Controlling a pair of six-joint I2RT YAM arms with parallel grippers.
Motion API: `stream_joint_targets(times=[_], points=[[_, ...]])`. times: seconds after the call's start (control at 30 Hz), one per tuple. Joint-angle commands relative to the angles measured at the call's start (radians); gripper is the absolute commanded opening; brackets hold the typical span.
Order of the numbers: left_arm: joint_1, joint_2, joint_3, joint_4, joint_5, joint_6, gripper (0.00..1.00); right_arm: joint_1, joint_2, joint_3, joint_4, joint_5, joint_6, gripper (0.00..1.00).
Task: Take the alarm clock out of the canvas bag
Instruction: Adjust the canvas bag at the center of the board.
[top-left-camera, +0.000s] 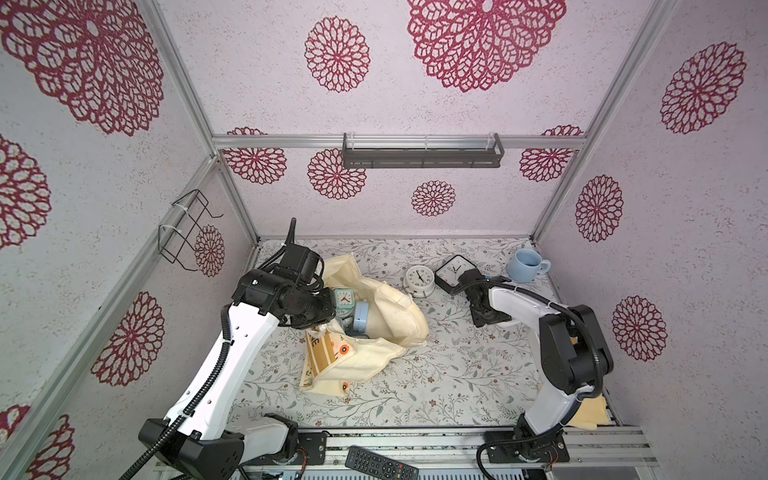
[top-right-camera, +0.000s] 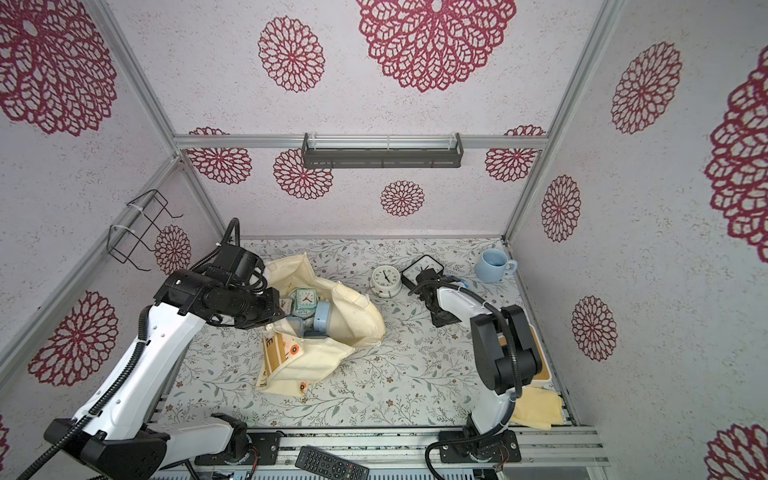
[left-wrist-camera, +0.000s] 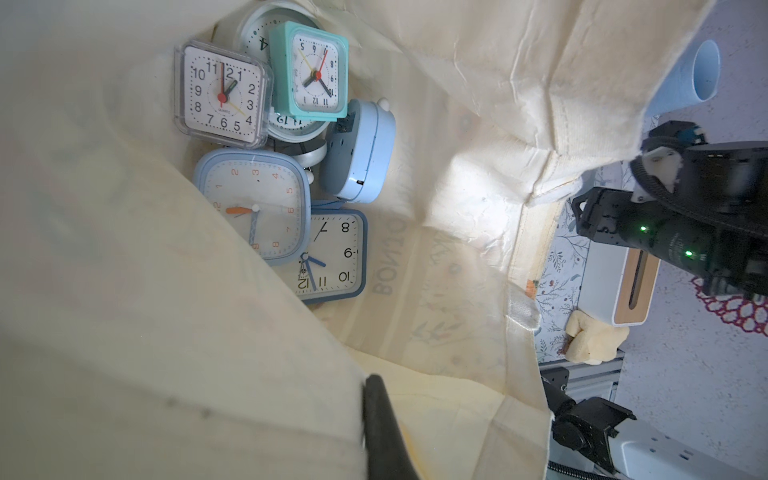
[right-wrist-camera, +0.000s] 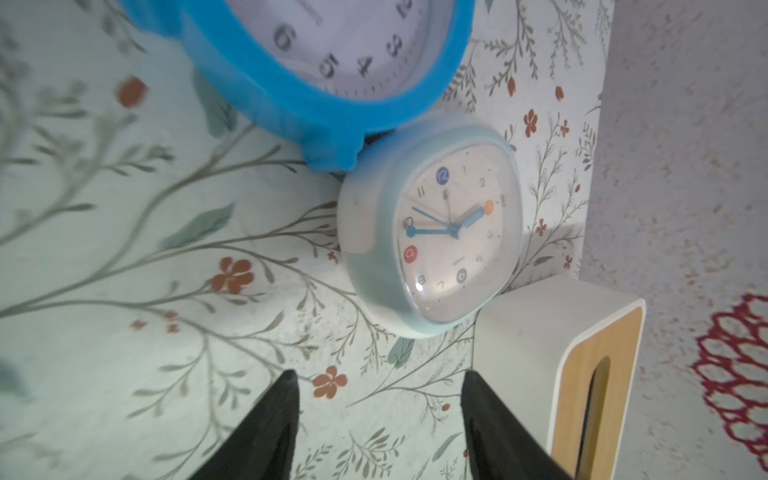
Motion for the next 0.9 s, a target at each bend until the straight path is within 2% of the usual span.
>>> stream_joint_targets(times=[0.0, 0.1, 0.2, 0.37, 0.5, 0.6, 0.73, 0.87], points=[[0.004, -0.03, 0.024, 0.028, 0.021, 0.019, 0.0, 0.005, -0.211, 0.117, 0.051, -0.201, 0.018, 0.64], [-0.016, -0.048, -0.04, 0.035, 0.046, 0.062, 0.0, 0.041, -0.341, 0.18, 0.152, -0.454, 0.011, 0.64], [-0.038, -0.042, -0.079, 0.02, 0.018, 0.092, 0.0, 0.117, -0.376, 0.237, 0.216, -0.681, 0.051, 0.63], [-0.039, -0.012, -0.044, -0.007, -0.094, 0.118, 0.0, 0.35, -0.299, 0.26, 0.229, -0.825, 0.183, 0.56], [-0.039, 0.008, -0.001, -0.003, -0.115, 0.127, 0.0, 0.563, -0.239, 0.16, 0.339, -0.791, 0.286, 0.54], [-0.019, 0.004, -0.01, -0.018, -0.173, 0.144, 0.0, 0.685, -0.178, 0.133, 0.397, -0.774, 0.334, 0.54], [0.087, 0.017, 0.001, -0.04, -0.222, 0.123, 0.0, 0.78, -0.088, 0.148, 0.403, -0.759, 0.339, 0.56], [0.171, 0.083, 0.089, -0.041, -0.184, 0.054, 0.0, 0.823, 0.042, 0.218, 0.334, -0.728, 0.337, 0.6]])
